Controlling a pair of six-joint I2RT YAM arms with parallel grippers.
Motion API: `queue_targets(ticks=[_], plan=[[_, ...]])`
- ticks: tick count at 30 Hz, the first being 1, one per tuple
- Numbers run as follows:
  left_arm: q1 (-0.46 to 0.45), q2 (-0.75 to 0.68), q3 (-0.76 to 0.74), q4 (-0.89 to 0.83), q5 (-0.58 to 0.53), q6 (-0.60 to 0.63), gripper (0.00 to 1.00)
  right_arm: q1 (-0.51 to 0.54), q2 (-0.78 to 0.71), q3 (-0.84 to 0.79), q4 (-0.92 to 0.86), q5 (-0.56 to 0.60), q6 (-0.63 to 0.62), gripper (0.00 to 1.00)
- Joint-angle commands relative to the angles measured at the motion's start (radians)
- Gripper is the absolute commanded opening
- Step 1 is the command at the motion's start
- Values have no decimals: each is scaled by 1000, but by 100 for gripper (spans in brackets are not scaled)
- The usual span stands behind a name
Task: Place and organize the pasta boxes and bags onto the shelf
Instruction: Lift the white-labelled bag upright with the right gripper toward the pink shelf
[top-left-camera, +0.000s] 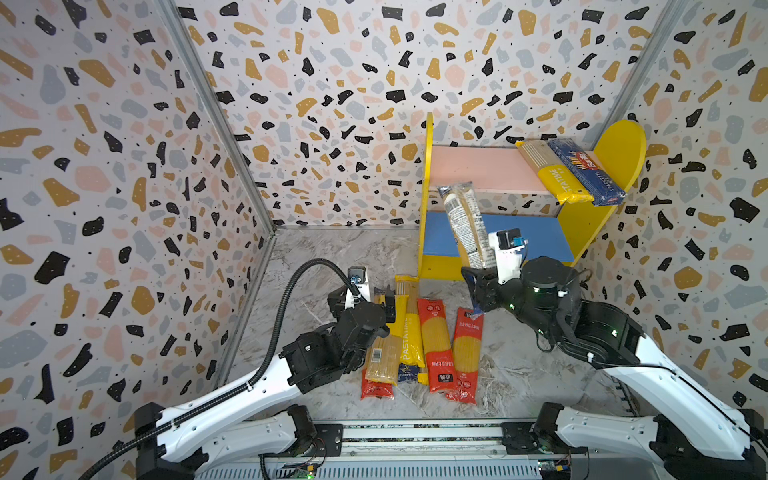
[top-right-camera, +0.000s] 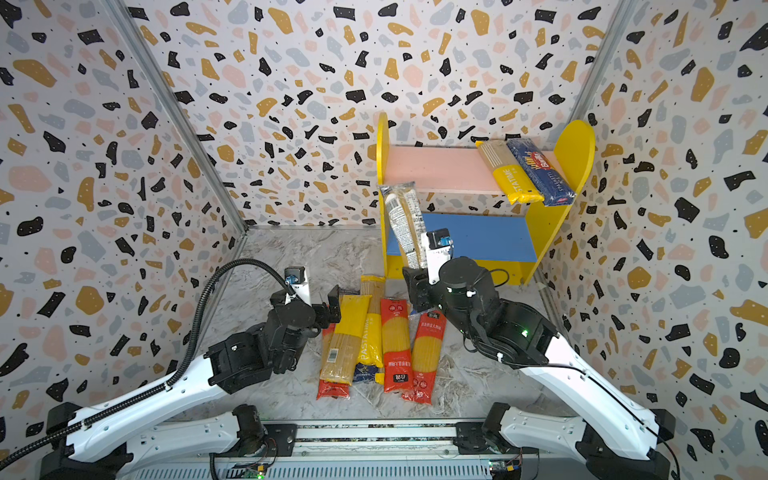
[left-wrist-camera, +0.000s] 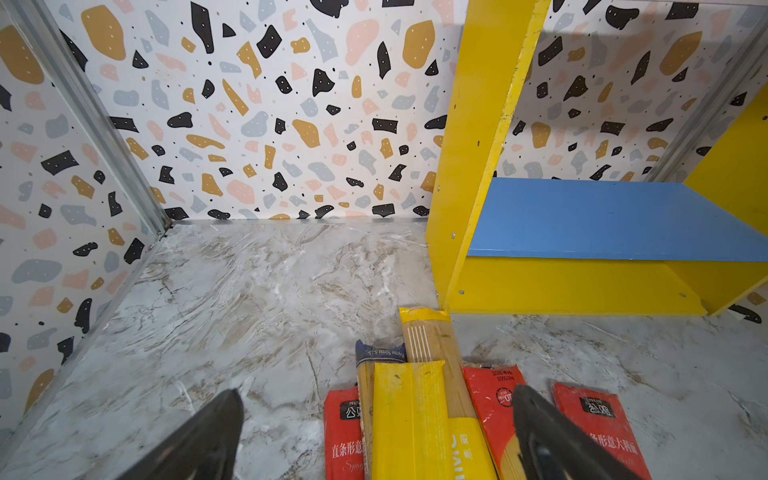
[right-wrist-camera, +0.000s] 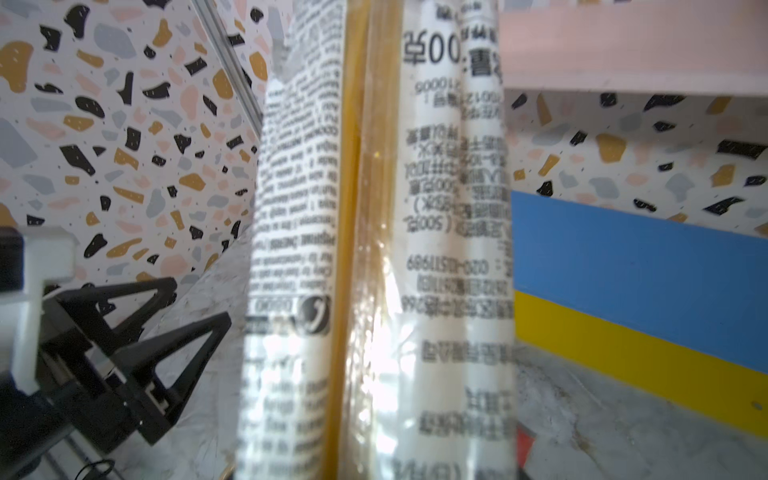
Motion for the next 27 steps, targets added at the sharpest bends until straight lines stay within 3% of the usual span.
queue_targets(ticks=[1, 7, 14, 19, 27], plan=[[-5, 8, 30, 27, -18, 34, 100, -7, 30, 156, 165, 160, -142, 30], [-5, 34, 36, 54, -11, 57, 100, -104, 285, 513, 155, 210, -327, 30], [-5, 78, 51, 94, 5, 88, 100, -385, 656, 1029, 72, 117, -414, 31], [-4, 101, 59, 107, 5, 120, 99, -553, 724, 1051, 92, -46, -361, 32], [-3, 150, 71, 152, 14, 158, 100, -686, 752, 1028, 70, -146, -299, 33]])
